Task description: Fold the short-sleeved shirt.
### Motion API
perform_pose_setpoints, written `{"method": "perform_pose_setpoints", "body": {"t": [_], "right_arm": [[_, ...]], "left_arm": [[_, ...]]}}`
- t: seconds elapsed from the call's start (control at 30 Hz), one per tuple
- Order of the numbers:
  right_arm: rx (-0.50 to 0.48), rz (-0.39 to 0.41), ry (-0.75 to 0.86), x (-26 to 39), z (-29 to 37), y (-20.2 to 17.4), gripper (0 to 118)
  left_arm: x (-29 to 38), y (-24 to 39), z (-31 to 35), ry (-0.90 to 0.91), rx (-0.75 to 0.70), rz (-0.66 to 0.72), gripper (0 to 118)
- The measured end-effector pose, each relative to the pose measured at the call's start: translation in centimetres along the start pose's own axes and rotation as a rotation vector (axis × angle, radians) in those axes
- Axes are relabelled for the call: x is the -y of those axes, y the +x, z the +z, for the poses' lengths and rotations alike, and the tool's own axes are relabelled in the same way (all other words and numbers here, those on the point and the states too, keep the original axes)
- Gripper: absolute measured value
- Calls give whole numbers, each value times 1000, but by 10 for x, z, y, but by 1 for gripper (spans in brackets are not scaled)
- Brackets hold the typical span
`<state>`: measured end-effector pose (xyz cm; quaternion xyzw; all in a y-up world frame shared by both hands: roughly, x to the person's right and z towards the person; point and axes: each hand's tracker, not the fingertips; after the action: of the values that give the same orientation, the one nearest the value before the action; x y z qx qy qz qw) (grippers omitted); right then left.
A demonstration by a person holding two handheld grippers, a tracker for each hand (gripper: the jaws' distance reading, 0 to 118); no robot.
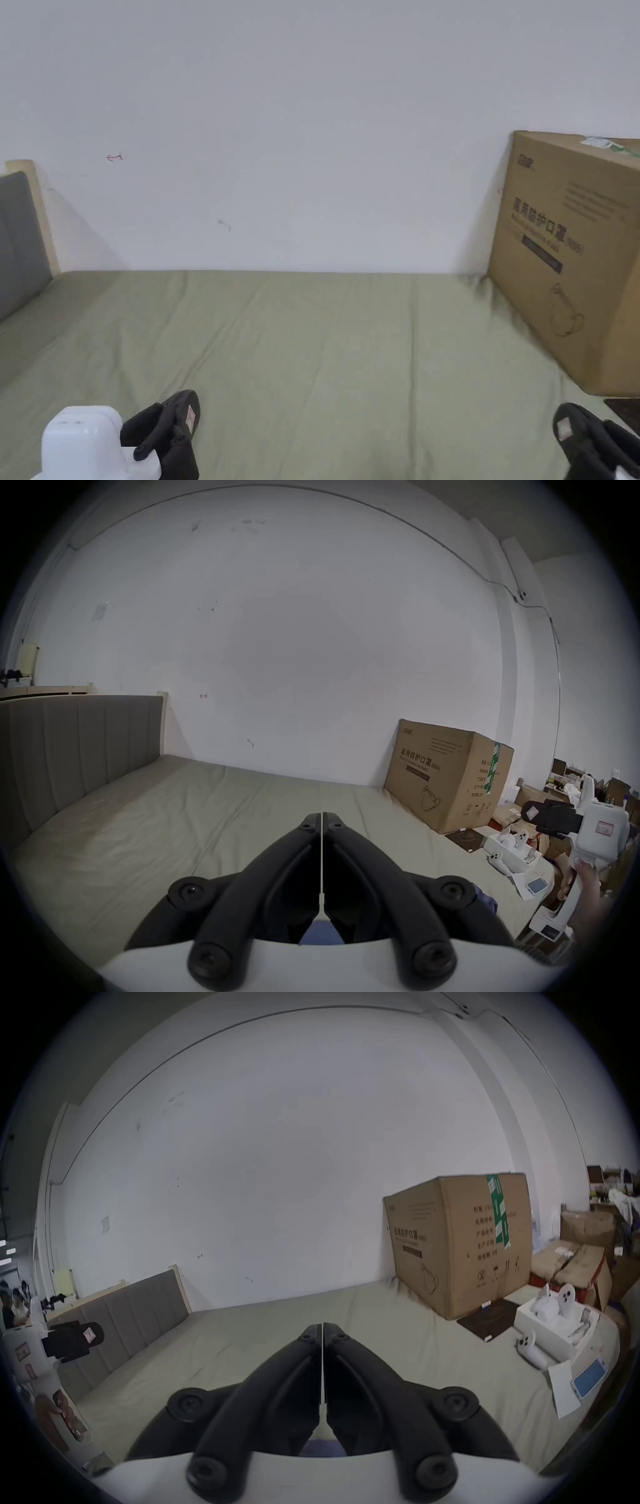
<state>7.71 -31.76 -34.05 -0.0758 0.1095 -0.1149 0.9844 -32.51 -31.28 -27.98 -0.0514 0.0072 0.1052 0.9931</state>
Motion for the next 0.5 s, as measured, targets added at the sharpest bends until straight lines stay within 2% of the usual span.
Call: {"method": "perform_pose_setpoints", "body": {"t": [0.07,0.13,0.2,0.3,0.33,0.37,0.4,0.43,0.47,0.5], "right_arm": [[8,12,-24,-4,1,5,1],[22,32,-35,-8,5,6,1],[17,35,-61,-7,9,7,1],[2,45,-120,-7,9,7,1],[10,53,-125,-5,10,7,1],[17,60,-132,-5,10,6,1],[23,61,-133,-5,9,6,1],[26,58,-131,-4,8,6,1],[30,55,-129,-2,9,2,1],[34,52,-133,0,6,1,1]], "left_arm": [[-10,-23,-12,-167,45,67,0],[-16,-66,-36,-458,156,251,0],[1,-107,-57,-700,161,390,0],[40,-153,-63,-749,144,433,2],[54,-168,-66,-764,130,474,14],[71,-186,-70,-786,109,537,50],[92,-201,-74,-831,117,624,113],[104,-208,-69,-769,99,701,116],[121,-220,-76,-773,105,781,112],[139,-230,-81,-775,93,856,115]]}}
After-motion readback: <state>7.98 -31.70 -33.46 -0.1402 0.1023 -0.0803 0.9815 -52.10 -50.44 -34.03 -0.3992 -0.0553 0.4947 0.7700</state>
